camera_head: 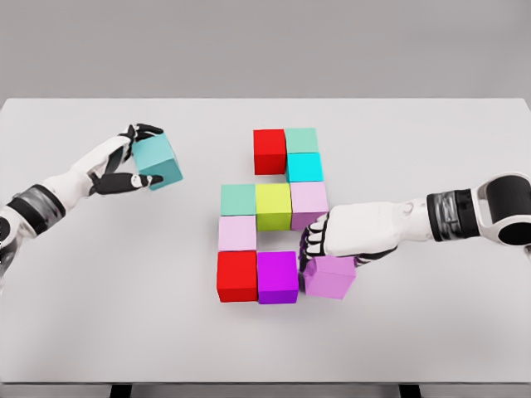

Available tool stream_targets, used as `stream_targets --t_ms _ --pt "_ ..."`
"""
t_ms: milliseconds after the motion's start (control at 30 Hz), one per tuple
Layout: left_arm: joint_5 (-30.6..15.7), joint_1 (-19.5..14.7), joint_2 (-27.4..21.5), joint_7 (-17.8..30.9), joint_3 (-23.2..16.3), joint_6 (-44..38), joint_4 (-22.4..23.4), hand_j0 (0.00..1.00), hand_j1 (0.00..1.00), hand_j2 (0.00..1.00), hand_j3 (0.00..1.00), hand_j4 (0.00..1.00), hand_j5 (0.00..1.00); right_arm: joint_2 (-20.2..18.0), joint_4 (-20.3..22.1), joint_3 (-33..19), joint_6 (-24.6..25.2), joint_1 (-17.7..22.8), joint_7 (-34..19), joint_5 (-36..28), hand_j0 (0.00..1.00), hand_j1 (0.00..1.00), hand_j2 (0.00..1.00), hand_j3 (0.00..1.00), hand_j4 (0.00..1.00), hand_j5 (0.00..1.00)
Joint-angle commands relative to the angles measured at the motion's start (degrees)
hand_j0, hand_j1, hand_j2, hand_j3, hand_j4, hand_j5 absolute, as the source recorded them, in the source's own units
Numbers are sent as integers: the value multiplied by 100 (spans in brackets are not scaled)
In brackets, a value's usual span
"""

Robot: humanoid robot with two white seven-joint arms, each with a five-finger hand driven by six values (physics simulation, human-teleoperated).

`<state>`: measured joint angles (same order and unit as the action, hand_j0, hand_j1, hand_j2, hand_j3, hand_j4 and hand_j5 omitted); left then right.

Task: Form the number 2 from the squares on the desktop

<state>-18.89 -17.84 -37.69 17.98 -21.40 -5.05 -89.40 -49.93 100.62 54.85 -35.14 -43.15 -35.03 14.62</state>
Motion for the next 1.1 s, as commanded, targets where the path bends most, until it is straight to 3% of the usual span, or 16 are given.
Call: stream_targets --t_ms 0,200,333,567,900,1067 --pt "87 -35 165 -5 -92 -110 256 40 40 40 40 40 40 45 1 -19 14 0 3 -29 100 100 100 100 100 100" --pt "87 -633 297 -5 -540 -171 853 40 40 40 40 40 40 45 1 -168 14 -194 3 -152 100 100 100 100 100 100" --pt "210 -923 499 -5 -725 -189 1143 40 40 40 40 40 40 -218 1 -370 14 -194 3 -389 100 100 100 100 100 100" --pt "298 -1450 710 197 -1138 -172 1600 39 39 39 39 39 39 -1229 1 -300 14 -106 3 -407 100 100 100 100 100 100" --pt "896 -1934 1141 1049 -1147 -92 2365 38 38 38 38 38 38 -1563 1 166 14 70 3 -328 100 100 100 100 100 100" --pt "931 -2136 1264 1076 -1173 -92 2593 38 38 38 38 38 38 -1625 1 324 14 70 3 -249 100 100 100 100 100 100"
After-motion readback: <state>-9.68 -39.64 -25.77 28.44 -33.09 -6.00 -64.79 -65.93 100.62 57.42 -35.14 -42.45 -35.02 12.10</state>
